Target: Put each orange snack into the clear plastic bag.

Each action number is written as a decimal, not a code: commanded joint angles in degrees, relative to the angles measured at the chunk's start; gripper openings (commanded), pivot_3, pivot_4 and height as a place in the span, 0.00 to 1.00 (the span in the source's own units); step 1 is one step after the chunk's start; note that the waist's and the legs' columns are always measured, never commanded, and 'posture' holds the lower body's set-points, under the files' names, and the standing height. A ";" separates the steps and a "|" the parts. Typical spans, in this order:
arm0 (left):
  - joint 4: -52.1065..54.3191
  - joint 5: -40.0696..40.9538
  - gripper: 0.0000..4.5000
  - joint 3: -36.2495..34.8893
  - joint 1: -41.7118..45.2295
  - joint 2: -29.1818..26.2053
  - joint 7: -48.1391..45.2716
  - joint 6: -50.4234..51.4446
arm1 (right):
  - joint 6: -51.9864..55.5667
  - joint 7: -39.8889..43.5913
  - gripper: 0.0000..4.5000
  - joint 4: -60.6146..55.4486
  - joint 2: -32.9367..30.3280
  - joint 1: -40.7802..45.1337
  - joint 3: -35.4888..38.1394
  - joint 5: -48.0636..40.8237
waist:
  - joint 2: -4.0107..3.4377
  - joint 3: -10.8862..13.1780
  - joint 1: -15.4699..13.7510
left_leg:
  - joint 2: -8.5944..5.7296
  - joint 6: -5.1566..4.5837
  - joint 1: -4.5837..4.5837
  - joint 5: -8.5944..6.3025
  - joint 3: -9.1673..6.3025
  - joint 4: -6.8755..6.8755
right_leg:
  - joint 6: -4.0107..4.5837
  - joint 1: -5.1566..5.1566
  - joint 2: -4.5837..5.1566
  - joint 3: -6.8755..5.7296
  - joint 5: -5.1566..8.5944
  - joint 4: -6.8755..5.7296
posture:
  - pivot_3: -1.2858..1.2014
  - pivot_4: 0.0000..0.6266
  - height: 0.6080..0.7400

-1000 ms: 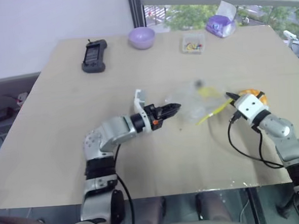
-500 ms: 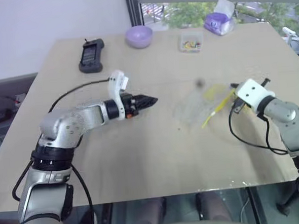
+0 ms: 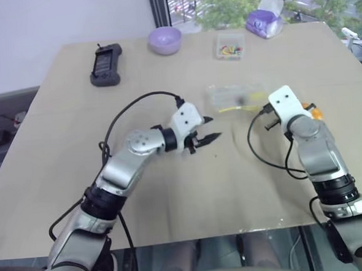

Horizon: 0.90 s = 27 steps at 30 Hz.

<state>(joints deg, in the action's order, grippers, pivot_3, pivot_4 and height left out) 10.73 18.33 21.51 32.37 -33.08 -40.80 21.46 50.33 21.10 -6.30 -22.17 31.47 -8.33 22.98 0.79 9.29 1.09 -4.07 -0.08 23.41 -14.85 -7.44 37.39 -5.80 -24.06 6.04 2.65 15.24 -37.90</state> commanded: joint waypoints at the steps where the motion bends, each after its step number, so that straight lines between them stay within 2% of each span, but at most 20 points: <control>1: 4.07 -1.91 0.56 -0.46 -0.70 0.74 -1.31 -0.47 | 1.51 -1.56 0.00 -3.07 0.30 1.92 -0.83 1.00 | 0.00 0.00 0.01 | -0.01 0.00 0.00 0.00 0.00 0.03 | 0.00 0.00 -0.01 0.00 0.00 -0.04 | 0.52 0.24 1.00; 10: 3.44 -6.44 0.56 -2.36 1.37 5.98 2.48 2.76 | 1.56 -3.09 0.00 -4.33 1.56 1.25 -3.01 0.98 | 0.00 -0.01 0.10 | -0.08 -0.01 0.00 0.00 -0.01 0.13 | 0.01 0.01 -0.01 -0.02 -0.02 -0.09 | 0.52 0.24 1.00; 13: 0.64 -10.53 0.56 -0.95 1.95 7.06 4.55 3.06 | 1.83 -3.35 0.00 -4.99 2.02 1.30 -3.36 0.85 | -0.01 -0.01 0.23 | -0.09 -0.01 0.00 0.01 -0.01 0.14 | 0.01 0.02 -0.01 -0.02 -0.02 -0.10 | 0.52 0.24 1.00; 17: -2.00 -12.12 0.56 -1.25 2.39 10.95 6.91 4.60 | 1.77 -3.57 0.00 -5.18 2.22 1.23 -3.43 0.73 | -0.01 -0.01 0.73 | -0.11 0.00 0.00 0.01 -0.03 0.17 | 0.00 0.02 -0.01 -0.02 -0.02 -0.12 | 0.52 0.24 1.00; 21: -4.77 -16.05 0.56 -0.08 2.56 13.45 9.12 3.41 | 1.68 -3.86 0.00 -5.31 2.16 1.13 -3.29 0.69 | -0.01 -0.02 1.14 | -0.14 -0.01 0.03 0.01 -0.05 0.22 | 0.00 0.02 0.01 -0.04 -0.02 -0.14 | 0.52 0.24 1.00; 27: -6.38 -17.85 0.56 -0.66 2.32 15.45 9.14 2.64 | 1.68 -4.14 0.00 -5.57 2.18 1.01 -3.25 0.64 | -0.02 -0.02 1.28 | -0.14 0.00 0.03 0.01 -0.06 0.28 | 0.00 0.01 0.01 -0.04 -0.02 -0.20 | 0.52 0.24 1.00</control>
<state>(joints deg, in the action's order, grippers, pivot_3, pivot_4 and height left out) 3.63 1.11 21.21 34.06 -18.04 -31.98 25.46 52.35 17.59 -9.18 -19.81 32.28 -12.07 23.37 0.78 9.28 2.37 -4.21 -0.09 23.44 -14.84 -7.50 37.68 -5.80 -24.05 6.04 2.61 15.21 -38.10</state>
